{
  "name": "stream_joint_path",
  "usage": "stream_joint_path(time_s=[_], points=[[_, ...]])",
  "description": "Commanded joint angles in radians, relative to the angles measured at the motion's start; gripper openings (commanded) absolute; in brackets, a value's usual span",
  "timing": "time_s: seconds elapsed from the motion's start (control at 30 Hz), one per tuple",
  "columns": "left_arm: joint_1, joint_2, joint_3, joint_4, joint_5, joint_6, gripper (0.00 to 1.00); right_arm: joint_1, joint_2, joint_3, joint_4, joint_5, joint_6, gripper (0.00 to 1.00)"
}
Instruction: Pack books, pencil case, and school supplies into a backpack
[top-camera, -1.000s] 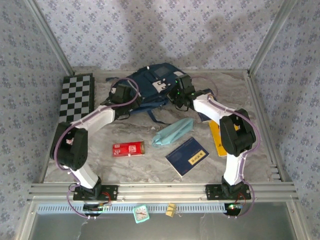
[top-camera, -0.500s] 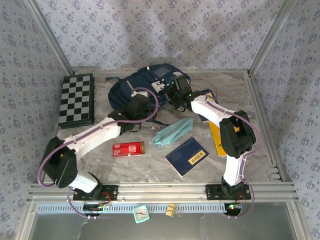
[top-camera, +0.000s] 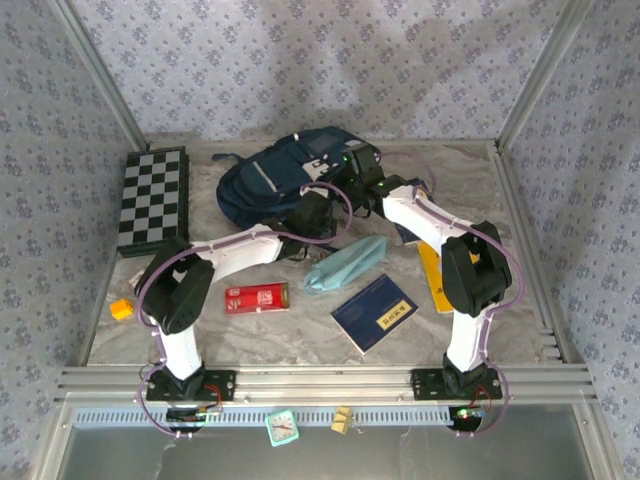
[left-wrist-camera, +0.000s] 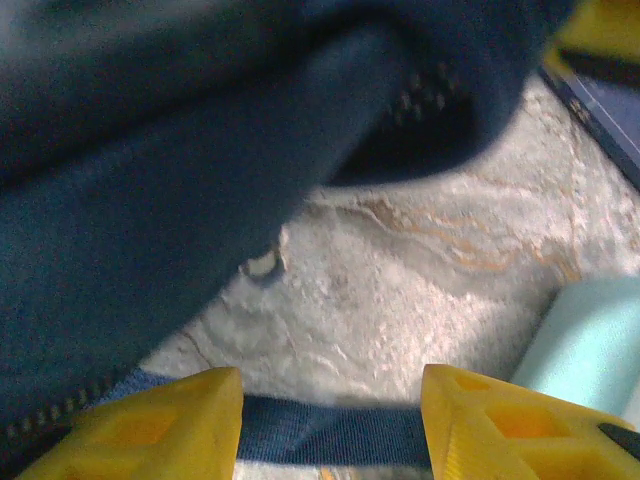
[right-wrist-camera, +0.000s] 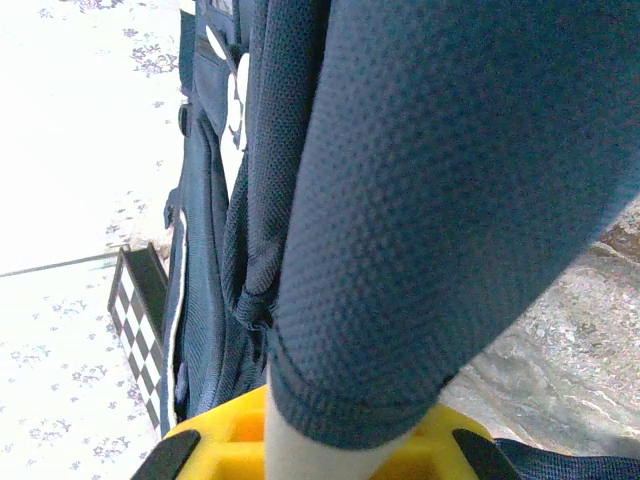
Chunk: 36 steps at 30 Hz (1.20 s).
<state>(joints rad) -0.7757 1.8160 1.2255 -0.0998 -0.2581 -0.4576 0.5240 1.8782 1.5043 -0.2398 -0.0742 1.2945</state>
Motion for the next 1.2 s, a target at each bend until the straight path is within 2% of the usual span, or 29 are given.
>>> stream_joint_path(time_s=[0.0,0.3,0.43,0.63,0.8,1.17], points=[[0.014,0.029,0.052,0.037,-0.105,-0.034,0.50,0.001,-0.027,0.032,0.025,0.002,0.014,0.00],[0.046,0.061,0.080,0.028,-0.115,-0.123,0.46,0.001,-0.017,0.030,0.037,-0.010,0.020,0.00],[0.050,0.071,0.130,0.030,-0.133,-0.101,0.38,0.004,-0.019,0.023,0.034,-0.006,0.013,0.00],[0.056,0.084,0.183,0.055,-0.121,-0.058,0.18,0.001,-0.019,0.008,0.047,-0.012,0.014,0.00],[0.064,0.057,0.156,0.062,-0.099,-0.053,0.00,-0.007,-0.022,0.014,0.047,-0.009,-0.006,0.00],[0.090,-0.059,0.022,0.039,-0.034,-0.041,0.00,-0.036,-0.022,0.030,0.042,-0.037,-0.026,0.00]])
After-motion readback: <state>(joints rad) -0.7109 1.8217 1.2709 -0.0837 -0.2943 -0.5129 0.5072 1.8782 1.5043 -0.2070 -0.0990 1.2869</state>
